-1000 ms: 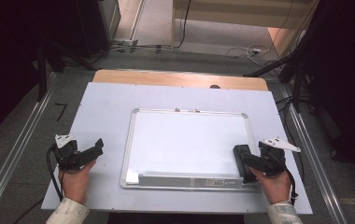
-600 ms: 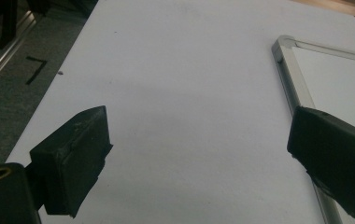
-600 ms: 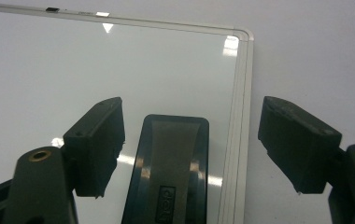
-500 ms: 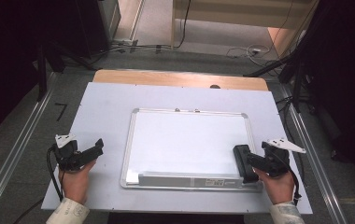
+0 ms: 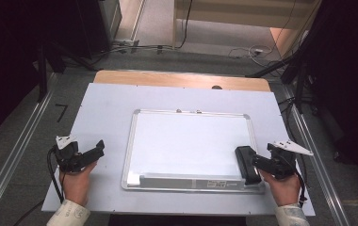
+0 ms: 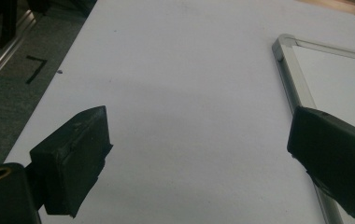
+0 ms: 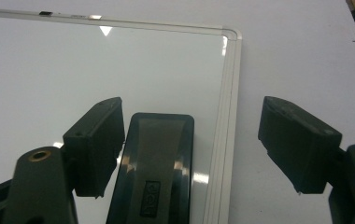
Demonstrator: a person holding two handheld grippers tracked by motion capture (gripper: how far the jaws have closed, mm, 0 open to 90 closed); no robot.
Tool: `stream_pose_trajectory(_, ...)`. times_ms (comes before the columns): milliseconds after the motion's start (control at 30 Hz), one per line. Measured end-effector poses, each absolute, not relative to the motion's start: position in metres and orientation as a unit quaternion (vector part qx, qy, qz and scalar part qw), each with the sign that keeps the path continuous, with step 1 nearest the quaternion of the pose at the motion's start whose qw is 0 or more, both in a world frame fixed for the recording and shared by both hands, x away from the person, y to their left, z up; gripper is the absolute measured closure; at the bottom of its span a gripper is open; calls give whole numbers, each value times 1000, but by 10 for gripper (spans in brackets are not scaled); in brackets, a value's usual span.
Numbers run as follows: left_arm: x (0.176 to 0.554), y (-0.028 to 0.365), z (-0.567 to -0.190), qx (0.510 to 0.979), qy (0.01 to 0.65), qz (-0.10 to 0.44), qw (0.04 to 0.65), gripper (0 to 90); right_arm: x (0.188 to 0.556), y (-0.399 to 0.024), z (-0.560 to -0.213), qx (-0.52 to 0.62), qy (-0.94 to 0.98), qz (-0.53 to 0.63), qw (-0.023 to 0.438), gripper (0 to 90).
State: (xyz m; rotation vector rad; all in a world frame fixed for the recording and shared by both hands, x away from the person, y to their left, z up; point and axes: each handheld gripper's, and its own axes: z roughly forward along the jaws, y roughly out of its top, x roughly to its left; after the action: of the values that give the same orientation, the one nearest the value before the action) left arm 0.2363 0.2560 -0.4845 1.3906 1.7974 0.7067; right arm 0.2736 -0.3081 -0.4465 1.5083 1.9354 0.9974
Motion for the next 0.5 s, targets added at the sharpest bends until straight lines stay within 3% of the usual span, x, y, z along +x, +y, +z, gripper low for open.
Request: stream_pose_trajectory(500,236,256,-485,543,701,275,372,63,273,-318,-447,560,703,362,248,213)
